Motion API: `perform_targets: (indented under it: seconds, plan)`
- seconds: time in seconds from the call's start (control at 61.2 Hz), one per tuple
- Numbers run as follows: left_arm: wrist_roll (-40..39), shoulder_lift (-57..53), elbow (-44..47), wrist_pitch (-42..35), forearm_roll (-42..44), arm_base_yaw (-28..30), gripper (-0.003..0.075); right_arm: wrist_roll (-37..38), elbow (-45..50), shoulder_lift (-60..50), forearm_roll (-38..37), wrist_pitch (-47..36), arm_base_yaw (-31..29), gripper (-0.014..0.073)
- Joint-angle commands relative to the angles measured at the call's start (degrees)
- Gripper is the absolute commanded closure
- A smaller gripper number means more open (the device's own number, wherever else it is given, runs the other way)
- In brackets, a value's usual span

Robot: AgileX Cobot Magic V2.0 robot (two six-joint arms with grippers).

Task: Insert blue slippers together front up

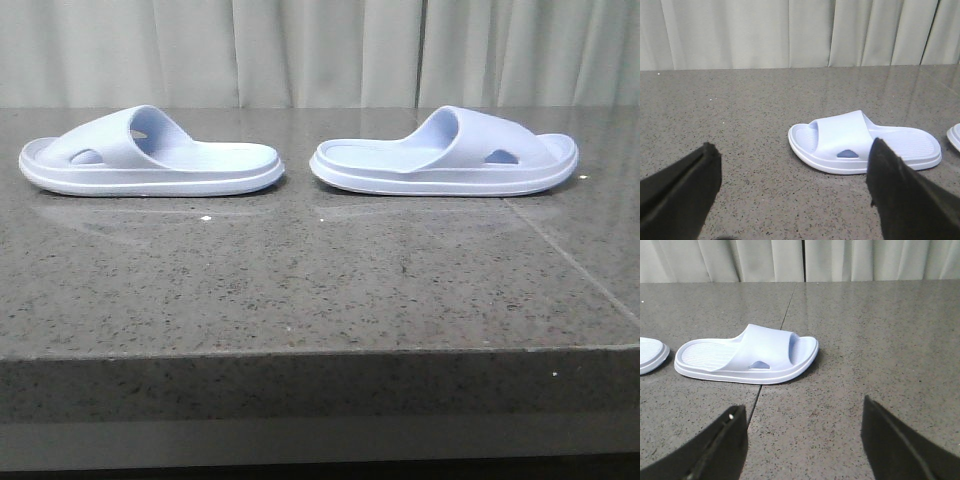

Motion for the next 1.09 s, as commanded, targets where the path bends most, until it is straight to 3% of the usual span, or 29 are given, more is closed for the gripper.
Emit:
perform_targets:
  seconds: [0.0,0.245,0.359,0.523,0.849,0.947,1.078]
  plan:
    - [-0.10,0.55,-2.06,-5.14,-0.36,-0.19,0.0136,-0.11,-1.98,0.85,-0.45,-4.93,-0.24,0.0083]
    - [-0.10,0.80,-2.32,-5.12,-1.84,-0.19,0.0136,-0.11,-1.98,0.85,-0.45,-4.93,-0.24,0.0083]
    - [-0.10,3.71,-5.12,-3.33,-6.94,-0.19,0.0162,-0.11,-1.98,0.85,-0.45,-4.93,-0.24,0.0083]
    - [0.01,13.79,-13.02,1.29,-10.42,-0.19,0.0260,-0.11,-1.98,0.85,-0.45,-4.93,-0.24,0.0083]
    - [1.50,36.40,-25.35,4.82,-10.17,-0.02,0.0258,-0.11,-1.98,0.85,-0.45,-4.98,-0.24,0.0083]
    - [5.05,42.44,-29.70,7.46,-13.23,2.10,0.0258,-0.11,-1.98,0.85,-0.45,-4.98,-0.24,0.0083]
    - [15.25,50.55,-37.24,14.47,-23.68,8.58,0.0286,-0.11,-1.98,0.85,-0.45,-4.98,-0.24,0.0083]
